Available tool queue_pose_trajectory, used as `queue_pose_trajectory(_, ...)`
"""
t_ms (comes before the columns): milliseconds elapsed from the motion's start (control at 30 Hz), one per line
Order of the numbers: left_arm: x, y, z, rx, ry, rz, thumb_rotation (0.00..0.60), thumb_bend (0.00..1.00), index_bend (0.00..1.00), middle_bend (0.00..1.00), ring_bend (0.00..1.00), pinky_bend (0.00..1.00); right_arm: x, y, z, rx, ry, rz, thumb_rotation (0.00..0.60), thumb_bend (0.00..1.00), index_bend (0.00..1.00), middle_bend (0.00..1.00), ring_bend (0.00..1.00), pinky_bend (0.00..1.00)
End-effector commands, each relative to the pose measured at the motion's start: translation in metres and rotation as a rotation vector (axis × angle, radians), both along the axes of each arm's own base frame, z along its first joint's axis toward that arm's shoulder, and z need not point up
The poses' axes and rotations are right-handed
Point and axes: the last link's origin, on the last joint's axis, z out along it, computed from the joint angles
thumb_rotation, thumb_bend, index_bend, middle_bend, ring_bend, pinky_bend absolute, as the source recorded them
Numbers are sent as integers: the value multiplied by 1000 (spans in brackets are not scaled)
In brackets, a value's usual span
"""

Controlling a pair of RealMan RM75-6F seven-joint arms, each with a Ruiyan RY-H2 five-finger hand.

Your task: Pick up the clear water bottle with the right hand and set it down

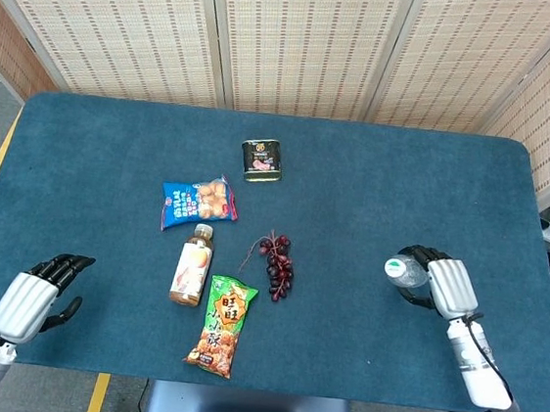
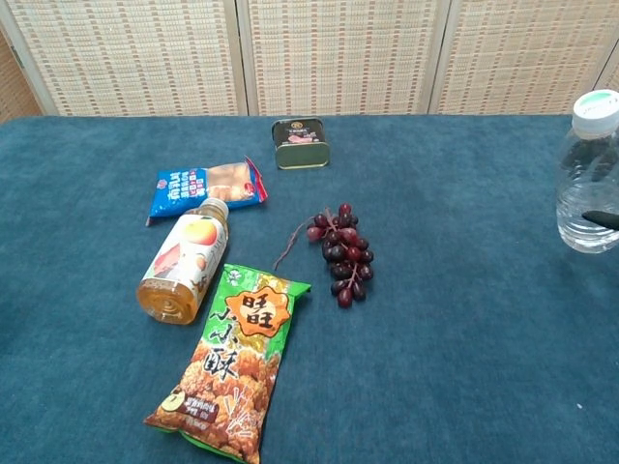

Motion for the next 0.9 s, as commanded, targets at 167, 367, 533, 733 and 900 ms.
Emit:
queue_pose_trajectory(167, 0, -1, 0, 1, 0, -3, 600, 381, 172, 216, 205, 427, 49, 28, 14, 131, -298, 152, 600, 553, 809, 712, 529, 464)
queue_pose_trajectory(367, 0, -1, 1, 3, -2, -5, 600, 382, 172, 217, 206, 427, 40, 19, 10, 247, -417, 75, 600, 553, 809, 712, 529, 464)
queue_pose_trajectory(533, 0, 0, 0, -1, 0, -2, 600, 382, 171, 216, 205, 427, 25, -3, -11, 278, -519, -28, 600, 553, 809, 712, 529, 464)
queue_pose_trajectory(733, 0, 0, 0, -1, 4, 0, 600, 382, 172, 217, 206, 427, 16, -19, -27, 286, -536, -58, 600, 553, 809, 712, 529, 464)
queue_pose_trajectory(900, 0, 0, 0, 0, 4, 3, 600, 382, 172, 217, 205, 427, 13, -21, -32, 265, -507, -45, 600, 553, 809, 712, 529, 464)
